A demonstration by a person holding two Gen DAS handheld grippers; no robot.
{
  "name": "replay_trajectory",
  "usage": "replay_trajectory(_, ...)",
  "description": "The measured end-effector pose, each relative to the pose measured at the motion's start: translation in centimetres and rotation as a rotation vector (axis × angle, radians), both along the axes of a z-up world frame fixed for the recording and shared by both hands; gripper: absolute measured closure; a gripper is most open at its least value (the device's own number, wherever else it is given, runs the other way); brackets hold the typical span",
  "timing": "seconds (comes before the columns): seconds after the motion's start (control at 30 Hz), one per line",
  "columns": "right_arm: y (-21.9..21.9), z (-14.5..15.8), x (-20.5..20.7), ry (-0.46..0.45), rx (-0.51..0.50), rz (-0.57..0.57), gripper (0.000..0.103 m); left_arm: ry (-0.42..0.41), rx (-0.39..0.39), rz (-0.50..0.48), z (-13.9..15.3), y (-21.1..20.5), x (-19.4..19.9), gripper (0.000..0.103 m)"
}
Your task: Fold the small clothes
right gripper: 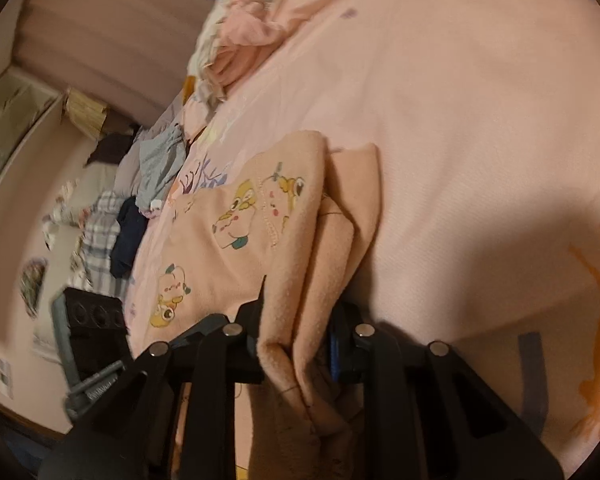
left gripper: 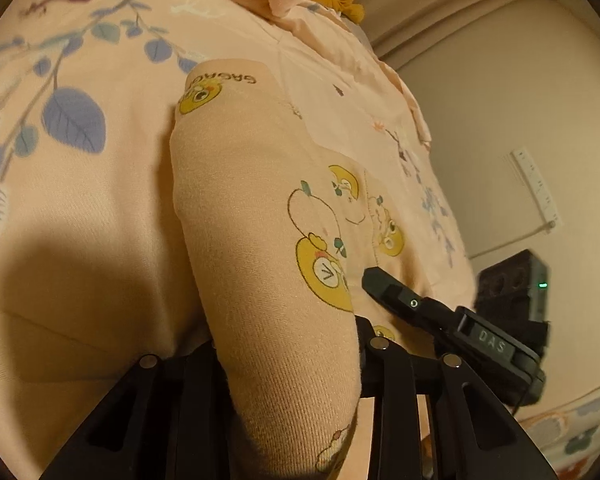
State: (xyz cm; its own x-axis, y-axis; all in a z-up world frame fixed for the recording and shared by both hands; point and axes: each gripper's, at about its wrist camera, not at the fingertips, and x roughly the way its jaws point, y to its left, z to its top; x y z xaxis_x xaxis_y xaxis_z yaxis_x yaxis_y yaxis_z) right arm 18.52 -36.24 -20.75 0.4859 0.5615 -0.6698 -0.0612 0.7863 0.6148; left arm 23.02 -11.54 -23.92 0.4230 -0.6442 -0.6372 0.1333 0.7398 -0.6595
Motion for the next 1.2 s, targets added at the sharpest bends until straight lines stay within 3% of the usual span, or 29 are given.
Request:
replay_trajectory(0.1, 0.6, 1.4, -0.3, -0.049, -0.029, 0.02, 0.085, -0.046, 0.057, -0.018, 1.4, -0.3, -0.4, 0.075)
replay_trajectory(0.33, -0.6, 5.4, -2.1, -0.166, 0.043, 0.044, 0.085, -0.162, 0.03, -0.079, 5.7, 0.2, -2.0, 0.075)
replay_trajectory(0.43, -1.0, 6.7, -2.5, -0.151, 0.079, 0.038, 0.085, -0.193, 0.038, -0.09, 7.6, 0.3, -2.7, 0.075)
replay_trajectory(0.53, -0.4, 8.2, -3.0, -0.201, 0.088, 0.064, 0.085, -0.246, 0.07, -0.079, 9.1, 0.4, -3.5, 0.075)
replay_trajectory(1.2, 3.0, 11.0, -3.5, -0.253, 0.058, 0.112, 0.085, -0.282, 0.078, -0.043, 11.2, 3.1, -4.7, 0.075)
